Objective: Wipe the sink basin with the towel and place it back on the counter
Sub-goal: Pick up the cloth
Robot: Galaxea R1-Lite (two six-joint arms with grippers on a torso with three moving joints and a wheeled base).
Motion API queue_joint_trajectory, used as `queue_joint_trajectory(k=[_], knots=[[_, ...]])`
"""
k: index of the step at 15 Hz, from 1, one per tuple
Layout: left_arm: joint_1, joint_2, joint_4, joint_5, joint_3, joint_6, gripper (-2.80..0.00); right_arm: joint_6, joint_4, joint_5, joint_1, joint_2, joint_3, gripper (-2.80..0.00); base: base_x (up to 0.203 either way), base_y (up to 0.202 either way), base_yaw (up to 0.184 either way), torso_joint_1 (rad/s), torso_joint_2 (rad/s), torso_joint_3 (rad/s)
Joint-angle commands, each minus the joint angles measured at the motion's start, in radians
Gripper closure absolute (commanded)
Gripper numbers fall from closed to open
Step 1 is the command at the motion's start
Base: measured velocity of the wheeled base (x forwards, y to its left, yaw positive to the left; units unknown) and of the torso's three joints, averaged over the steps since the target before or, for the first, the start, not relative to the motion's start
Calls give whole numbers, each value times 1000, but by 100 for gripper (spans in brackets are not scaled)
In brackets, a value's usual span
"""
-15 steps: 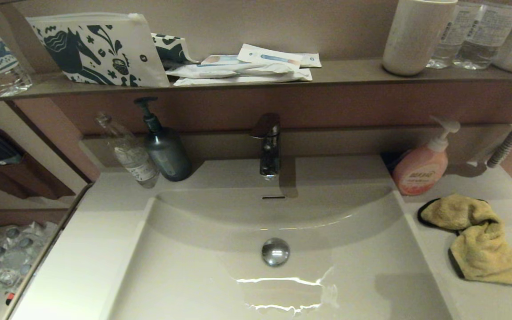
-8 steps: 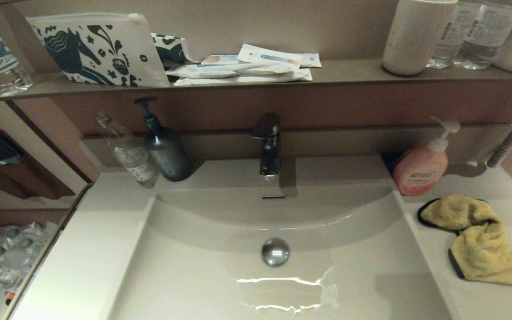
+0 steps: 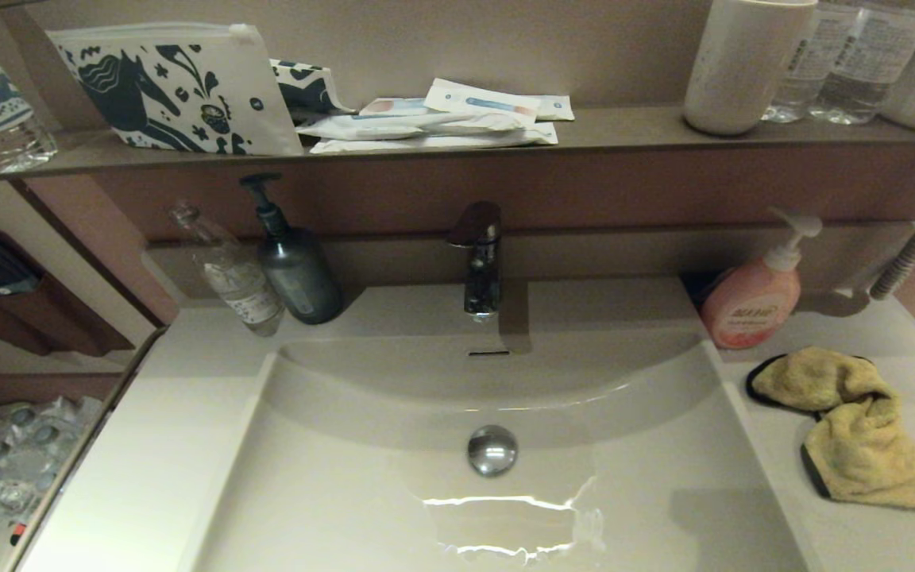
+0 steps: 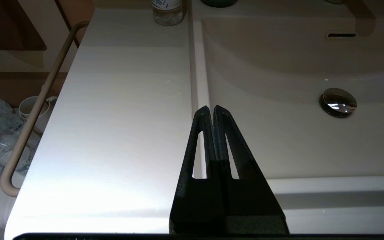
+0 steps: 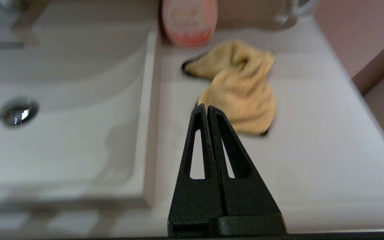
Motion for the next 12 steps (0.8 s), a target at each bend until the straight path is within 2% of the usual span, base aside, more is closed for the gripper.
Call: queue_joint_trajectory(k=[1,7,12], knots=[[0,1,0,0,0,0,0,1,1,-15,2,119,-69,0,0,0,0,0,0,0],[0,1,0,0,0,-1,0,6,1,-100,1,436,-199,0,0,0,0,0,0,0],[0,1,0,0,0,0,0,1,2,-111,-39,589,-293,0,0,0,0,0,0,0]])
